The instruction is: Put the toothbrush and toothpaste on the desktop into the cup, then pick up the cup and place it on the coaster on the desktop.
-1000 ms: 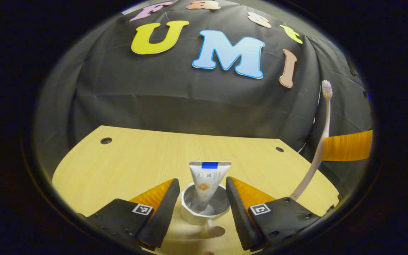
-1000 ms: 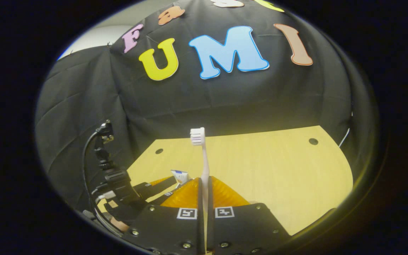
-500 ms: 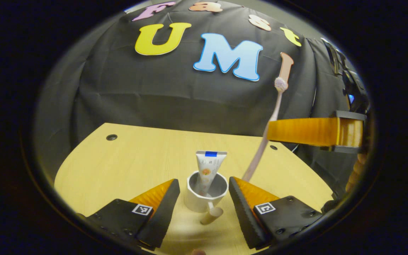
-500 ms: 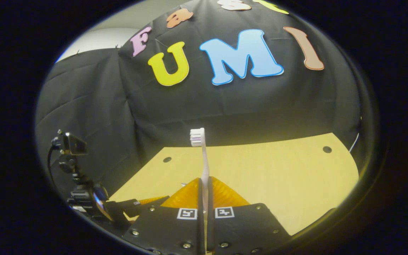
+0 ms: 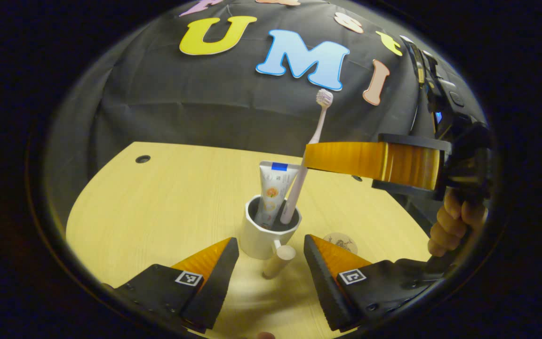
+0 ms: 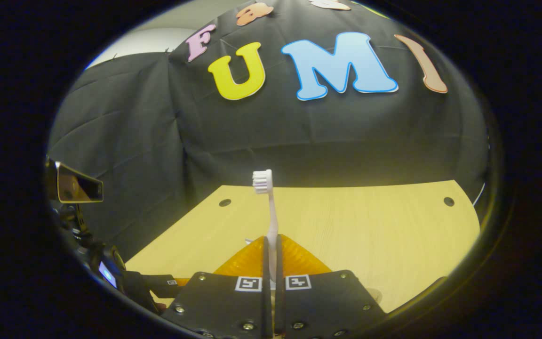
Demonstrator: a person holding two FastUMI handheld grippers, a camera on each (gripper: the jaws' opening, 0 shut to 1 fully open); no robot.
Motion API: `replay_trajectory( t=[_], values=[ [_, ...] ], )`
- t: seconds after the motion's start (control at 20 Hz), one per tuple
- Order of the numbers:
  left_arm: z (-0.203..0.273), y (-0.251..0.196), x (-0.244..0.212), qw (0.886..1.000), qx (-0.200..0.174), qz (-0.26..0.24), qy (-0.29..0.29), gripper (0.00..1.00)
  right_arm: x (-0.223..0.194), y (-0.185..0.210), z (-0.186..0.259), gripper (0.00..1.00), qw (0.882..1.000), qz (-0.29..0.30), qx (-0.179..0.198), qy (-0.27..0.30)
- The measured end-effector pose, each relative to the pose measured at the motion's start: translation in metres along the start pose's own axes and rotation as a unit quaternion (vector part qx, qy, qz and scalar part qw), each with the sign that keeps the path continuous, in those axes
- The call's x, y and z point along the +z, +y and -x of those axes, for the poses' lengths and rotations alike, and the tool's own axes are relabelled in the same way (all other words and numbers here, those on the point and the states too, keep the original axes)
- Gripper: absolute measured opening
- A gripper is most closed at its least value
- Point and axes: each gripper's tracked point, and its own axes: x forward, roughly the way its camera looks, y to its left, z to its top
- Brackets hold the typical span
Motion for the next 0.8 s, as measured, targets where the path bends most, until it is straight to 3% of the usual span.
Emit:
replay_trajectory(
  t=[0.3, 0.5, 0.65, 0.75, 0.8],
  values=[
    [-0.005, -0.003, -0.012, 1.000, -0.004, 0.011, 0.021, 0.89, -0.019, -0.005, -0.007, 0.05, 0.999, -0.007, -0.005, 0.038],
    [-0.008, -0.005, -0.014, 1.000, -0.002, 0.014, 0.026, 0.89, -0.027, 0.000, 0.004, 0.12, 0.998, -0.017, -0.004, 0.056],
    [-0.011, -0.006, -0.015, 0.999, -0.001, 0.018, 0.030, 0.90, -0.024, -0.003, 0.009, 0.28, 0.998, -0.017, -0.007, 0.057],
    [-0.013, -0.008, -0.016, 0.999, 0.003, 0.019, 0.032, 0.89, -0.022, -0.006, 0.012, 0.48, 0.998, -0.016, -0.006, 0.052],
    [-0.014, -0.008, -0.017, 0.999, 0.004, 0.019, 0.033, 0.89, -0.020, -0.009, 0.013, 0.67, 0.999, -0.014, -0.011, 0.048]
  ],
)
